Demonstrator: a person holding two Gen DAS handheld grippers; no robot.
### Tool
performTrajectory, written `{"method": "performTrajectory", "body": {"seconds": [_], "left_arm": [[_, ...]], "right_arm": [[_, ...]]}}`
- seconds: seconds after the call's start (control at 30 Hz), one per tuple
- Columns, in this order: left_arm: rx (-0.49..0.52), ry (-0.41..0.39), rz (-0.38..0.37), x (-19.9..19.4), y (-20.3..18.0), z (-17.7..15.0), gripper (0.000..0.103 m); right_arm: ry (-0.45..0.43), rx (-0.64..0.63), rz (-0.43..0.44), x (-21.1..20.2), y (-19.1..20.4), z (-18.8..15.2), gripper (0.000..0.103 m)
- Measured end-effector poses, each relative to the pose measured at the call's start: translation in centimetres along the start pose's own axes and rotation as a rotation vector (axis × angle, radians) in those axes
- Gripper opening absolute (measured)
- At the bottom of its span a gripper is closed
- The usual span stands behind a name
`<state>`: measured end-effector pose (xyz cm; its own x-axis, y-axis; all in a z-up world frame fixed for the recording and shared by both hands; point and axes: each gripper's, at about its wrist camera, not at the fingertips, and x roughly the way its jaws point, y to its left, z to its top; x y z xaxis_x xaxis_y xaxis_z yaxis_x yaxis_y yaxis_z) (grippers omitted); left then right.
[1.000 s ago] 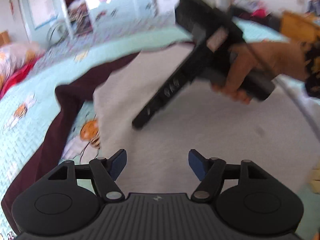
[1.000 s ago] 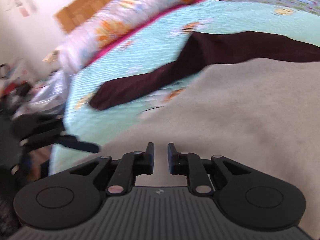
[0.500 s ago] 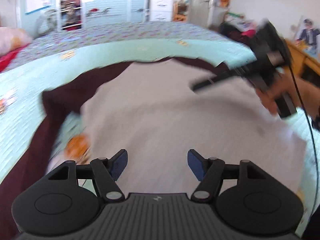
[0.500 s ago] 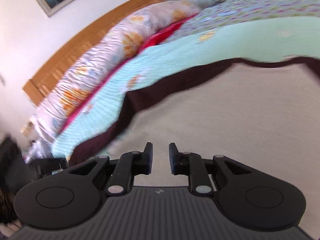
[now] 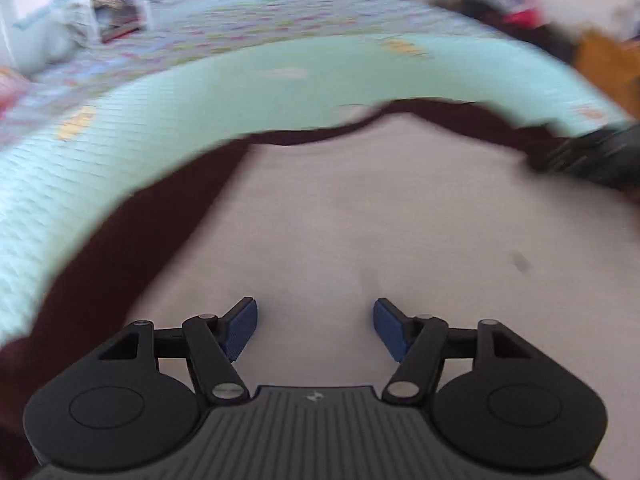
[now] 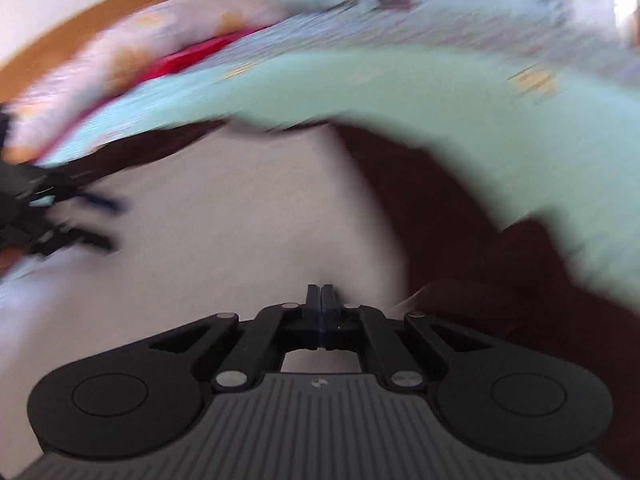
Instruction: Fold clothes
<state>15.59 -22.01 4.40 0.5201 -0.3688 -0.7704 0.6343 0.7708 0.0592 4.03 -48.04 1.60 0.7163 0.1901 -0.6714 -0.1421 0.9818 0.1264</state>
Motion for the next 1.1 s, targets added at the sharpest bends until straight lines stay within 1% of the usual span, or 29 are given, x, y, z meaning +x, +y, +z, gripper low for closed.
{"method": "performTrajectory", "body": {"seconds": [0.07,0.1,0.13,0.17,0.2,0.27,0.3,0.33,0.37,0.4,0.43,0.5,0.53,0.57,0.6,0.63,0.67,0.7,0.73,0.77,0.8,0.83,0.87,0.93,0.97,1.0,1.03,1.07,1.1], "left_arm": [[0.009,-0.017,0.070,0.6,0.7,0.6,0.079],[0.008,-0.022,0.110,0.6,1.0,0.9,0.077],[-0.001,-0.031,0.105,0.2,1.0,1.0,0.074],[-0.011,-0.048,0.081,-0.6,1.0,0.9,0.069],[0.006,-0.067,0.030,-1.4,0.6,0.5,0.069],[0.042,-0.104,-0.070,-2.9,-0.2,-0.3,0.073],[0.099,-0.098,-0.043,-2.3,-0.9,-1.0,0.074],[0.133,-0.098,0.018,-1.3,-1.0,-1.5,0.078],[0.165,-0.097,0.078,-0.3,-1.1,-2.0,0.102],[0.159,-0.101,0.125,0.1,-0.5,-1.5,0.103],[0.152,-0.105,0.173,0.4,0.1,-0.9,0.103],[0.140,-0.113,0.268,1.1,1.4,0.2,0.103],[0.133,-0.117,0.314,1.4,1.9,0.7,0.103],[0.128,-0.112,0.329,1.2,2.2,1.0,0.099],[0.124,-0.107,0.344,1.1,2.5,1.4,0.089],[0.118,-0.103,0.355,0.9,2.8,1.7,0.082],[0.097,-0.109,0.299,0.0,2.7,1.8,0.070],[0.079,-0.115,0.244,-1.0,2.5,1.9,0.070],[0.104,-0.119,0.188,-1.6,2.1,1.2,0.072],[0.131,-0.121,0.136,-2.2,1.6,0.5,0.076],[0.192,-0.086,0.157,-1.5,1.4,-0.7,0.081],[0.223,-0.073,0.195,-0.6,1.7,-1.7,0.090],[0.164,-0.074,0.207,-0.6,2.8,-1.6,0.103],[0.050,-0.078,0.232,-0.6,5.1,-1.3,0.103],[0.030,-0.080,0.264,-0.9,5.6,-1.0,0.096],[0.042,-0.084,0.280,-1.5,5.5,-0.8,0.085],[0.054,-0.089,0.293,-2.0,5.3,-0.6,0.082],[0.064,-0.100,0.254,-2.6,5.2,-0.8,0.082],[0.076,-0.110,0.217,-3.2,5.1,-0.9,0.084]], "right_arm": [[-0.053,0.015,-0.091,0.5,-0.5,0.9,0.002],[-0.062,0.025,-0.111,0.4,-0.2,0.8,0.003],[-0.072,0.014,-0.099,-0.1,0.6,0.5,0.006],[-0.066,0.013,-0.009,-0.7,1.5,-0.1,0.007],[-0.059,0.014,0.083,-1.4,2.3,-0.8,0.007],[-0.011,0.020,0.303,-2.7,3.6,-2.4,0.006],[0.017,0.009,0.374,-2.8,4.3,-3.1,0.007],[0.046,-0.004,0.387,-2.4,4.3,-3.6,0.007],[0.073,-0.016,0.394,-2.0,4.2,-4.1,0.003],[0.063,-0.026,0.343,-1.5,3.3,-4.2,0.001],[0.018,-0.016,0.261,-1.7,2.0,-3.9,0.001],[-0.048,-0.017,0.000,-2.4,-0.8,-3.2,0.001],[-0.054,0.038,-0.003,-3.0,-1.9,-2.9,0.002],[-0.060,0.089,-0.008,-3.5,-2.9,-2.7,0.002],[-0.072,0.099,-0.024,-4.5,-2.6,-2.4,0.011],[-0.086,0.083,0.031,-5.3,-1.6,-2.4,0.011],[-0.097,0.068,0.089,-6.2,-0.6,-2.4,0.011],[-0.089,0.069,0.172,-6.9,0.2,-2.6,0.011],[-0.069,0.067,0.252,-7.4,0.8,-3.0,0.011],[-0.043,0.055,0.311,-7.6,1.2,-3.6,0.012],[-0.007,0.035,0.334,-7.5,1.3,-4.5,0.016],[0.028,0.026,0.281,-7.5,0.8,-5.8,0.016],[0.013,0.107,0.255,-7.9,-1.1,-7.0,0.002],[-0.016,0.265,0.202,-8.7,-4.6,-9.4,0.001],[-0.034,0.271,0.179,-9.6,-4.5,-9.4,0.002],[-0.053,0.275,0.159,-10.4,-4.3,-9.4,0.002],[-0.074,0.255,0.160,-10.9,-3.7,-8.9,0.009],[-0.097,0.237,0.163,-11.4,-3.1,-8.5,0.011],[-0.132,0.251,0.200,-11.3,-3.0,-7.9,0.011]]}}
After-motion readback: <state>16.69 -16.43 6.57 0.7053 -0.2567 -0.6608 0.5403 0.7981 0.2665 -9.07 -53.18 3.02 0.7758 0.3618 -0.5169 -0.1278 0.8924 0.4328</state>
